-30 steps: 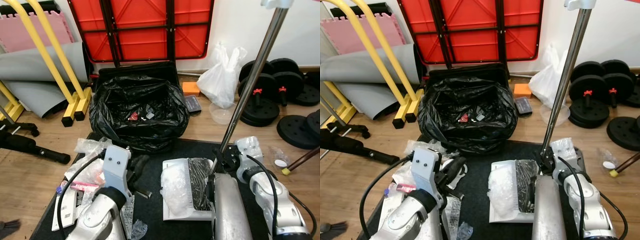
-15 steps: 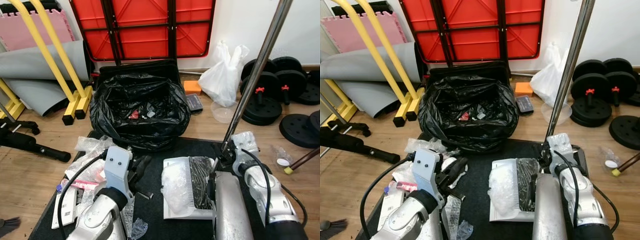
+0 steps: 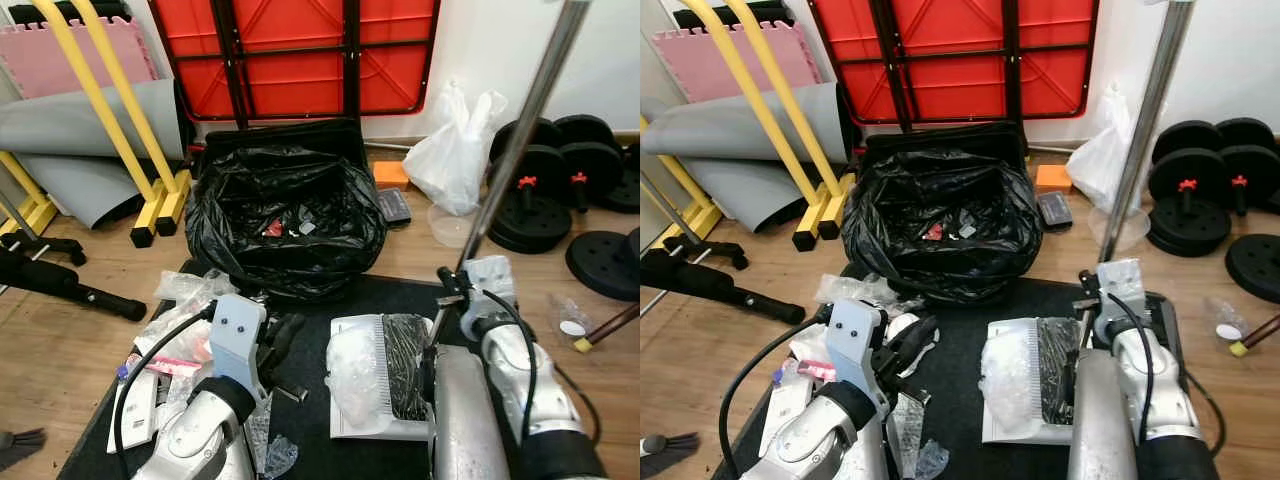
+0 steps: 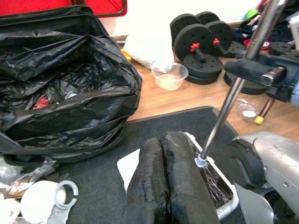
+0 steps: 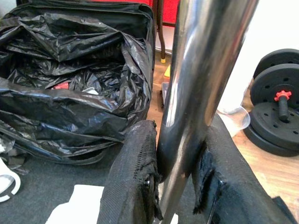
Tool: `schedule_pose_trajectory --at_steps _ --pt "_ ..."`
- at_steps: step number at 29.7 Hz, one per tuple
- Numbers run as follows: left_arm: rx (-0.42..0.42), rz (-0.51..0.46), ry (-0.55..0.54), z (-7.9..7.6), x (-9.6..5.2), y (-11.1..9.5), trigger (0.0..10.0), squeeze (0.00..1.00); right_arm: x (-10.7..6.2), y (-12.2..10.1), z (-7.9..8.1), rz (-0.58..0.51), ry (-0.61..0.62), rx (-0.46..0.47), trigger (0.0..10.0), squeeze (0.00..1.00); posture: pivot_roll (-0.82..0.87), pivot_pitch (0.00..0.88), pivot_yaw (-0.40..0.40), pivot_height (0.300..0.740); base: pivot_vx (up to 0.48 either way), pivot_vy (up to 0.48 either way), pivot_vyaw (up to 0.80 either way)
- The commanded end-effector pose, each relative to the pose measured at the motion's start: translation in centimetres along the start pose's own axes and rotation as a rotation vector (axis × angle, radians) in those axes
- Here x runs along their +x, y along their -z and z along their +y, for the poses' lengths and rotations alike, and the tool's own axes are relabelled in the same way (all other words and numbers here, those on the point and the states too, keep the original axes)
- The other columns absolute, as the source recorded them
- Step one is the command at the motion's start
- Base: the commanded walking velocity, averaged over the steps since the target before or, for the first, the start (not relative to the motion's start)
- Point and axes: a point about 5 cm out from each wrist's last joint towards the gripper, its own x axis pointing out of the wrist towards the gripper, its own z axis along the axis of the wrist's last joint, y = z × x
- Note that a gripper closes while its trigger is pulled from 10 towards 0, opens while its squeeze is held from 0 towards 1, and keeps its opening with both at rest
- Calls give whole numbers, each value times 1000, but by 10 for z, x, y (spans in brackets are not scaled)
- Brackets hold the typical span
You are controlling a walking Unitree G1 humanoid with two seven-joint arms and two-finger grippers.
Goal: Sweep floor
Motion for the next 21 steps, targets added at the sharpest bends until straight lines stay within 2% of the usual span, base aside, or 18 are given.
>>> schedule_pose_trajectory --at_steps 1,7,10,12,13,15,17,21 --pt "8 15 180 -7 -2 3 10000 0 -1 3 -4 -1 23 -30 0 0 -16 48 15 385 0 0 0" --pt "8 15 180 -7 -2 3 10000 0 0 5 -5 -7 37 -10 0 0 -15 44 17 385 0 0 0" --pt "8 16 181 -7 -2 4 10000 0 2 4 -8 -12 61 43 0 0 -13 42 17 385 0 0 0" --pt "8 16 181 -7 -2 4 10000 0 2 4 -8 -12 61 43 0 0 -13 42 17 385 0 0 0" --pt "8 17 182 -7 -2 4 10000 0 4 3 -11 -19 77 88 0 0 -13 41 18 385 0 0 0" --pt "8 17 182 -7 -2 4 10000 0 4 3 -11 -19 77 88 0 0 -13 41 18 385 0 0 0" --pt "8 18 183 -6 -2 4 10000 0 9 -3 -24 -36 134 248 0 0 -11 41 21 385 0 0 0" --pt "10 19 183 -6 -3 4 10000 0 10 -8 -32 -57 149 306 0 0 -10 42 22 385 0 0 0"
